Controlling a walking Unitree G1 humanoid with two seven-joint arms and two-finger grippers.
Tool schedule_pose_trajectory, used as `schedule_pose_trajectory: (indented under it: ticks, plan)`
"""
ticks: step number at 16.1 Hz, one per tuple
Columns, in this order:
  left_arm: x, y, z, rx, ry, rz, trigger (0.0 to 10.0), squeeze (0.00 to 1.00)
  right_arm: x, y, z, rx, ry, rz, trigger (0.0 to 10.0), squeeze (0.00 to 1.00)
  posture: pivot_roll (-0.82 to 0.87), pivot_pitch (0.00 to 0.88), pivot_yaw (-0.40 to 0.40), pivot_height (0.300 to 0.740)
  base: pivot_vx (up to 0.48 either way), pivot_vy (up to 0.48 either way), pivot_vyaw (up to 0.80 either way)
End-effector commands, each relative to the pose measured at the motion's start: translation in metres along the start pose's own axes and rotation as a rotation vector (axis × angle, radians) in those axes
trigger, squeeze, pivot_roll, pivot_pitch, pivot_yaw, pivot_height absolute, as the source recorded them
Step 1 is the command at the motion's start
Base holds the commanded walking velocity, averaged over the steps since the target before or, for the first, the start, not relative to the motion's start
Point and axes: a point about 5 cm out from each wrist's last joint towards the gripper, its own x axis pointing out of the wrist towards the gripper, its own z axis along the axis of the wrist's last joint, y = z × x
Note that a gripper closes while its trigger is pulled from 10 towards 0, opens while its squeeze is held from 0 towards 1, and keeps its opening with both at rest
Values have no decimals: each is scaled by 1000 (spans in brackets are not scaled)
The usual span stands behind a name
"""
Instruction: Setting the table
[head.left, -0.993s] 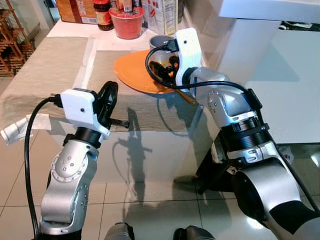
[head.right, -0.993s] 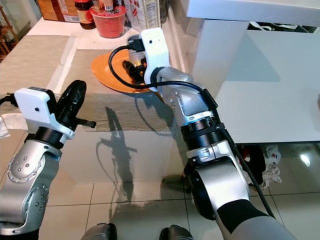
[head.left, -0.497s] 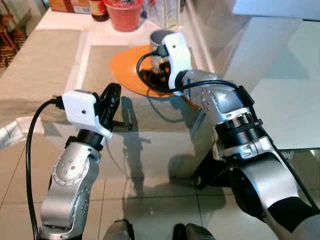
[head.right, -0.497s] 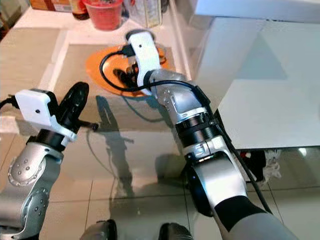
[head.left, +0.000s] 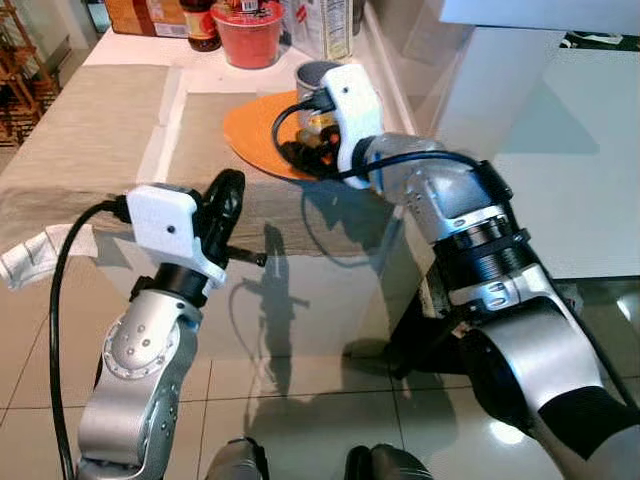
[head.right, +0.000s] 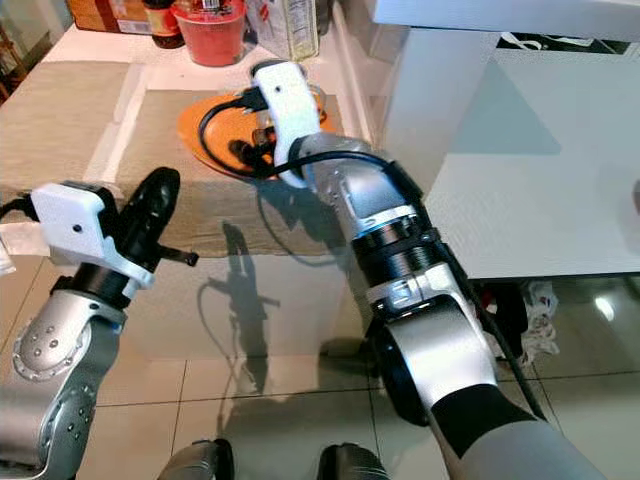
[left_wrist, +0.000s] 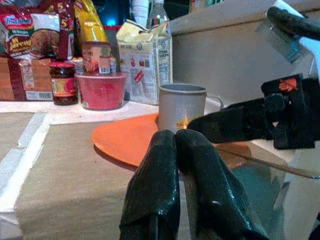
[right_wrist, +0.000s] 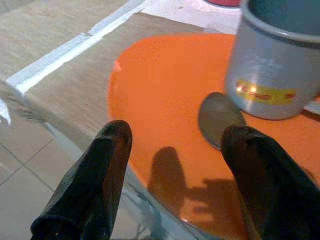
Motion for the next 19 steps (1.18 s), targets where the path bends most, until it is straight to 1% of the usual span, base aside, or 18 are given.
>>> schedule_pose_trajectory:
  ticks: [1, 2, 6, 7, 9, 10, 11, 14, 17, 19]
  plan:
    - [0, -2, 4, -3, -21, -13, 10000, 0, -1, -4, 3, 0, 1, -25, 10000, 0, -51, 155, -26, 740, 371, 0, 0]
    - [0, -1, 5, -6, -22, -8, 10000, 0, 0, -6, 0, -3, 4, -35, 10000, 0, -49, 156, -25, 740, 386, 0, 0]
    - [0, -2, 9, -7, -28, -6, 10000, 0, 3, -9, -3, -18, 27, -36, 10000, 0, -40, 162, -25, 740, 0, 0, 0]
    - [-2, -2, 12, -1, -37, -12, 10000, 0, 4, -10, 3, -37, 22, -38, 10000, 0, -32, 166, -28, 740, 0, 0, 0]
    - [-2, -3, 13, 3, -40, -17, 10000, 0, 4, -10, 5, -45, 31, -41, 10000, 0, -32, 166, -29, 740, 0, 0, 0]
    - [-3, -4, 14, 3, -42, -26, 10000, 0, 3, -11, 6, -45, 39, -45, 10000, 0, -30, 170, -31, 740, 0, 0, 0]
    - [-5, -9, 15, 3, -42, -66, 10000, 0, 2, -14, 8, -37, 64, -63, 10000, 0, -29, 172, -32, 740, 0, 0, 0]
    - [-7, -17, 15, 5, -33, -126, 10000, 0, 1, -19, 10, -26, 86, -95, 10000, 0, -28, 174, -31, 740, 0, 0, 0]
    - [-9, -22, 16, 3, -30, -155, 10000, 0, 2, -26, 11, -10, 103, -139, 10000, 0, -24, 179, -32, 740, 0, 0, 0]
    - [-9, -22, 17, 3, -29, -157, 10000, 0, 3, -25, 10, -7, 109, -137, 10000, 0, -24, 180, -32, 740, 0, 0, 0]
